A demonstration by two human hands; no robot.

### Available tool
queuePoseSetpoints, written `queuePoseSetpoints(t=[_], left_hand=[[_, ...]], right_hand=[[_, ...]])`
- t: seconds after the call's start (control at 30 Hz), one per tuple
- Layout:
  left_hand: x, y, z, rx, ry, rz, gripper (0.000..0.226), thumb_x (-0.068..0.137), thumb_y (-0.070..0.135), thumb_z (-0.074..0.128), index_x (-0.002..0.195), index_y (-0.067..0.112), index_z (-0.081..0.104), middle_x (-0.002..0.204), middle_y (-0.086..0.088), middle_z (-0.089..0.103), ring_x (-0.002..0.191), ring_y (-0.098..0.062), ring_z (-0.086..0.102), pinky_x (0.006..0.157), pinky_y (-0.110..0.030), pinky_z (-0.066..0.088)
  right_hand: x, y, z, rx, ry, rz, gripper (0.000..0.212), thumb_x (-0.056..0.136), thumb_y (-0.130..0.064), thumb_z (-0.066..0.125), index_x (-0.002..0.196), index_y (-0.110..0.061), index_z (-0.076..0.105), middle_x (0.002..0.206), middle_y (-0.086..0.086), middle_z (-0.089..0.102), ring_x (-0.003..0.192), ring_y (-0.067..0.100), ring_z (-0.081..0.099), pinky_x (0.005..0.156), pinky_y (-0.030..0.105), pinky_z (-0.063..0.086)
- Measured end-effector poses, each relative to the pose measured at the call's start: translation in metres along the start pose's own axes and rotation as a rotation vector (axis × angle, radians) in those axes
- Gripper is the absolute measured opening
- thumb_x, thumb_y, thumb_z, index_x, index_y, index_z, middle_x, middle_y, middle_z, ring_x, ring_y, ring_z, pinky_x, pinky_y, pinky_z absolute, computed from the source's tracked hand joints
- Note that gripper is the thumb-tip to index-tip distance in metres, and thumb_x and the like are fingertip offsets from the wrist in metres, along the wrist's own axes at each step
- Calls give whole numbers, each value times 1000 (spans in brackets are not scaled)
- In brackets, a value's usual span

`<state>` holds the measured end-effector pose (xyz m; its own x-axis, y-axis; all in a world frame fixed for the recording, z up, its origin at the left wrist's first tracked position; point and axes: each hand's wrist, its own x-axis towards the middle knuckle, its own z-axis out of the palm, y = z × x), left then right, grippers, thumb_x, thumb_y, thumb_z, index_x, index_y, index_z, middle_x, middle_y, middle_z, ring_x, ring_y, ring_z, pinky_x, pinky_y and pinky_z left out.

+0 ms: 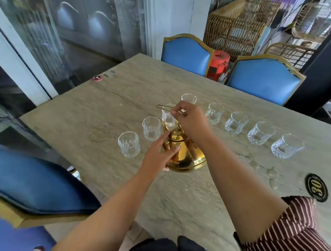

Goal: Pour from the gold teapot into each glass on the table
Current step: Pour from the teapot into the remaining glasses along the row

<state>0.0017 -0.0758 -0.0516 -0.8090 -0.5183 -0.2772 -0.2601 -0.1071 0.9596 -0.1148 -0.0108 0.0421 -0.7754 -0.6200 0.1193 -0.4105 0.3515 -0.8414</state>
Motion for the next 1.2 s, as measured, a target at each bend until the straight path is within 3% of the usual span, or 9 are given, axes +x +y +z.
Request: queuePoseSetpoints(t=[0.13, 0.2, 0.37, 0.6, 0.87, 1.2], left_hand=[[-9, 1, -5, -94, 21, -42, 66, 86, 38, 74, 145, 45, 45, 154, 3, 40, 127, -32, 58, 81, -57, 60], [-11, 1, -8, -124, 27, -41, 64, 87, 37, 74, 144, 45, 46, 152, 2, 44, 124, -30, 60, 78, -55, 61], [-12, 0, -10, -181, 31, -66, 59, 86, 39, 75, 138, 50, 50, 143, 1, 52, 120, -29, 63, 74, -56, 62], [-9, -4, -11, -214, 22, -91, 59, 86, 40, 74, 140, 47, 49, 136, 0, 57, 117, -29, 66, 72, -54, 63], [-6, -3, -13, -242, 21, -105, 59, 85, 40, 75, 139, 46, 51, 135, -2, 57, 117, -29, 65, 68, -52, 64], [-1, -5, -13, -243, 14, -122, 64, 81, 43, 78, 139, 47, 52, 139, -1, 56, 121, -33, 63, 70, -58, 62]], right_hand=[[6, -11, 7, -87, -71, -13, 10, 92, -21, 60, 83, -19, 62, 81, -10, 61, 58, -1, 46, 45, 11, 33], [9, -14, 11, -102, -101, -18, 10, 92, -20, 60, 83, -18, 62, 77, -11, 58, 55, -2, 43, 47, 16, 31], [13, -21, 19, -143, -122, -11, 8, 90, -19, 62, 83, -17, 64, 79, -6, 59, 65, 9, 51, 52, 20, 36], [13, -27, 22, -211, -141, -9, 9, 91, -20, 61, 91, -12, 67, 96, 4, 68, 84, 26, 65, 67, 29, 47], [16, -32, 23, -234, -144, 5, 11, 92, -21, 60, 93, -13, 67, 113, 6, 68, 91, 27, 66, 74, 33, 52], [19, -32, 23, -242, -151, 5, 10, 92, -20, 61, 93, -12, 67, 114, 9, 69, 94, 27, 67, 76, 33, 52]])
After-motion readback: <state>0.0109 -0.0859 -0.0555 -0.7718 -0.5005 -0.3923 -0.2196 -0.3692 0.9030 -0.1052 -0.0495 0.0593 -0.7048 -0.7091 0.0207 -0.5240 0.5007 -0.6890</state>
